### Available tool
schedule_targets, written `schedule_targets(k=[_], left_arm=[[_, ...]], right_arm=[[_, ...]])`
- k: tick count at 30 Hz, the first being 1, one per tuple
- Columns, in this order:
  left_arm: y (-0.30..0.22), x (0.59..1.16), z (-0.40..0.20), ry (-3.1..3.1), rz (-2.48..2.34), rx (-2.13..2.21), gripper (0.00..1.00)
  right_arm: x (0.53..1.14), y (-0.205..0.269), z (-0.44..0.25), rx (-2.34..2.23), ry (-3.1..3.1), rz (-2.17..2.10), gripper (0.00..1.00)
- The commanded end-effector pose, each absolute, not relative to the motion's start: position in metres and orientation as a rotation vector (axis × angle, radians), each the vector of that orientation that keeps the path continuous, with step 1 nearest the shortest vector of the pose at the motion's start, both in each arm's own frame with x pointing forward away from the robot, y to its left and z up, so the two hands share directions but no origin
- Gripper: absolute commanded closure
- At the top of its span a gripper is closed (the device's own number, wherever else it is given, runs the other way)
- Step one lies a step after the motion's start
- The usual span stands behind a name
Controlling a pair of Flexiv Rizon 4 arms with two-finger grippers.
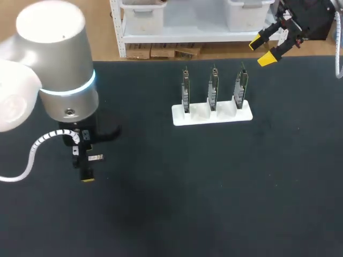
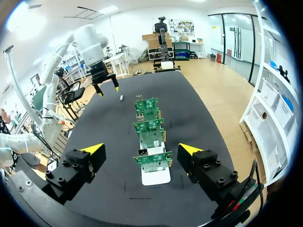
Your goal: Pick up the optical module with the left hand, and insert it into the network port with the right hand.
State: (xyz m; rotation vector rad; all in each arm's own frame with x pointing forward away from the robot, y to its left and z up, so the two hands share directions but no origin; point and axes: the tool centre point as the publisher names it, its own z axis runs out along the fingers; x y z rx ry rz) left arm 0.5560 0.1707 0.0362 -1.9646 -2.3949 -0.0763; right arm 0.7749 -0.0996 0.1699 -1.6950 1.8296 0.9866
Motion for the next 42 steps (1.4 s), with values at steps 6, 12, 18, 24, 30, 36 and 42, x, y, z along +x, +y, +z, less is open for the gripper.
schedule_targets(k=[6,12,18,24,30,36,42], left_arm=[[0.186,0.567,0.022,-2.439,0.006,-1.927,0.00],[0.190,0.567,0.012,-2.495,0.083,-1.889,0.00],[0.191,0.569,0.008,-2.504,0.085,-1.872,0.00],[0.191,0.574,0.009,-2.499,0.063,-1.875,0.00],[0.187,0.580,0.005,-2.473,0.048,-1.876,0.00],[0.185,0.584,0.000,-2.463,0.059,-1.875,0.00],[0.184,0.585,-0.007,-2.461,0.063,-1.849,0.00]], right_arm=[[0.772,-0.100,0.170,-1.692,1.829,0.981,0.00],[0.772,-0.100,0.170,-1.692,1.829,0.981,0.00],[0.772,-0.100,0.170,-1.692,1.829,0.981,0.00],[0.772,-0.100,0.170,-1.692,1.829,0.981,0.00],[0.772,-0.100,0.170,-1.692,1.829,0.981,0.00],[0.772,-0.100,0.170,-1.692,1.829,0.981,0.00],[0.772,-0.100,0.170,-1.692,1.829,0.981,0.00]])
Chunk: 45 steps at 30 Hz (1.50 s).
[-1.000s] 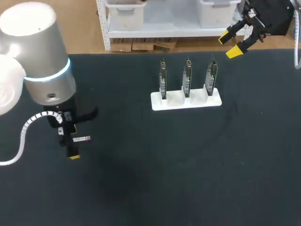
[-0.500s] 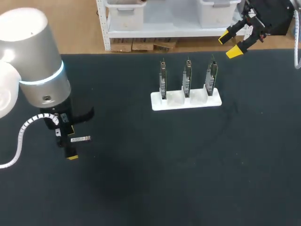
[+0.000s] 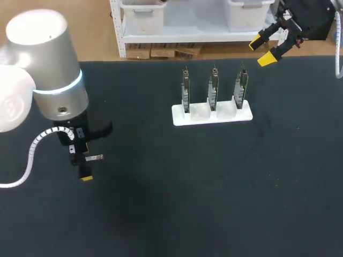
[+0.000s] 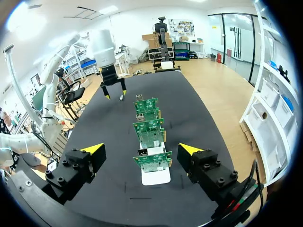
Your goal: Pick up the optical module with the left hand, and insert it into the network port with the right hand.
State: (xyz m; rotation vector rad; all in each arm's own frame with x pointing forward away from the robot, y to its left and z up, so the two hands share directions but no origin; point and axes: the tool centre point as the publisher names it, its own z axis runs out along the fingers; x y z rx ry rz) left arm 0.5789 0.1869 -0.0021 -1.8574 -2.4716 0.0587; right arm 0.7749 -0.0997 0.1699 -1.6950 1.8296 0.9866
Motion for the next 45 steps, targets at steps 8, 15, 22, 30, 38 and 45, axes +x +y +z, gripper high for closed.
schedule_targets(k=[8,15,22,30,38,45], left_arm=[[0.185,0.585,-0.009,-2.459,0.054,-1.835,0.00],[0.186,0.585,-0.010,-2.460,0.037,-1.827,0.00],[0.187,0.585,-0.012,-2.462,0.040,-1.825,0.01],[0.189,0.585,-0.014,-2.479,0.050,-1.811,1.00],[0.190,0.584,-0.017,-2.491,0.081,-1.792,1.00],[0.191,0.581,-0.018,-2.501,0.103,-1.773,1.00]], right_arm=[[0.772,-0.100,0.170,-1.692,1.829,0.981,0.00],[0.772,-0.100,0.170,-1.692,1.829,0.981,0.00],[0.772,-0.100,0.170,-1.692,1.829,0.981,0.00],[0.772,-0.100,0.170,-1.692,1.829,0.981,0.00],[0.772,-0.100,0.170,-1.692,1.829,0.981,0.00],[0.772,-0.100,0.170,-1.692,1.829,0.981,0.00]])
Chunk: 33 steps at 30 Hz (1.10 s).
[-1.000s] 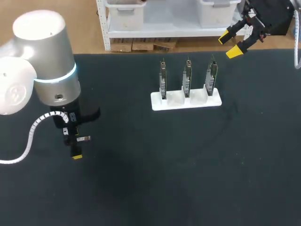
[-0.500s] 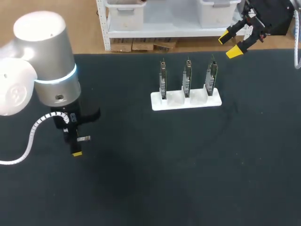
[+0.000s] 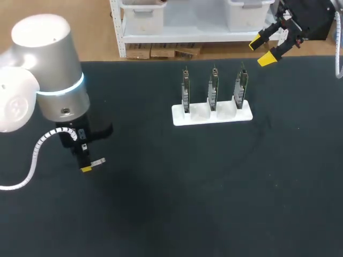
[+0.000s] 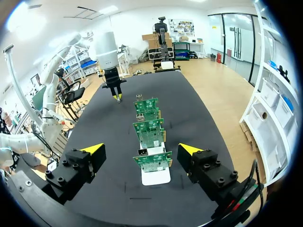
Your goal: Pick up the optical module with the left hand, and insert it into the network port with the right hand.
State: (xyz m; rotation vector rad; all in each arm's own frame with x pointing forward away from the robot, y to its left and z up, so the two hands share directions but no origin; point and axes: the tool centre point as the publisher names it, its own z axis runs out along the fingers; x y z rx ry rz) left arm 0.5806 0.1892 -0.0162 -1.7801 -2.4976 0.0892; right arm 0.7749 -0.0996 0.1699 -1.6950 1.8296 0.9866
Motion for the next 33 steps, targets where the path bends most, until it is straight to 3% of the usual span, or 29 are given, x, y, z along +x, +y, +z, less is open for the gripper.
schedule_targets(k=[1,20,33], left_arm=[[0.191,0.580,-0.017,-2.512,0.120,-1.779,1.00],[0.162,0.562,0.062,-2.604,0.327,-2.090,1.00],[0.162,0.558,0.065,-2.596,0.327,-2.079,1.00]], right_arm=[[0.772,-0.100,0.170,-1.692,1.829,0.981,0.00],[0.772,-0.100,0.170,-1.692,1.829,0.981,0.00],[0.772,-0.100,0.170,-1.692,1.829,0.981,0.00]])
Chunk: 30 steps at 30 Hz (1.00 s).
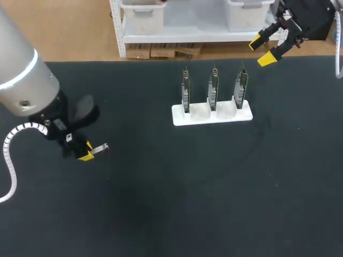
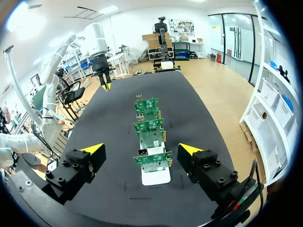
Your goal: Pick up the optical module with the left hand, and insert it into the network port with the right hand.
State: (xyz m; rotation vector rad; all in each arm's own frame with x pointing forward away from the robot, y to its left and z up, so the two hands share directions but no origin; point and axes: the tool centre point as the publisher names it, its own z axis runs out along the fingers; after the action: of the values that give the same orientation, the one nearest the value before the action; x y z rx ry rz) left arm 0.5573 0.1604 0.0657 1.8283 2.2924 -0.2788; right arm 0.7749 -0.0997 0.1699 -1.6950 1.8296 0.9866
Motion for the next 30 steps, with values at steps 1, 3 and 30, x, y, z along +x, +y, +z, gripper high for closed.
schedule_targets(k=[1,3,30], left_arm=[[0.165,0.550,0.060,2.294,-0.321,1.807,1.00],[0.167,0.540,0.056,2.300,-0.360,1.745,1.00],[0.084,0.676,0.200,1.625,-0.312,1.965,1.00]], right_arm=[[0.772,-0.100,0.170,-1.692,1.829,0.981,0.00],[0.772,-0.100,0.170,-1.692,1.829,0.981,0.00],[0.772,-0.100,0.170,-1.692,1.829,0.981,0.00]])
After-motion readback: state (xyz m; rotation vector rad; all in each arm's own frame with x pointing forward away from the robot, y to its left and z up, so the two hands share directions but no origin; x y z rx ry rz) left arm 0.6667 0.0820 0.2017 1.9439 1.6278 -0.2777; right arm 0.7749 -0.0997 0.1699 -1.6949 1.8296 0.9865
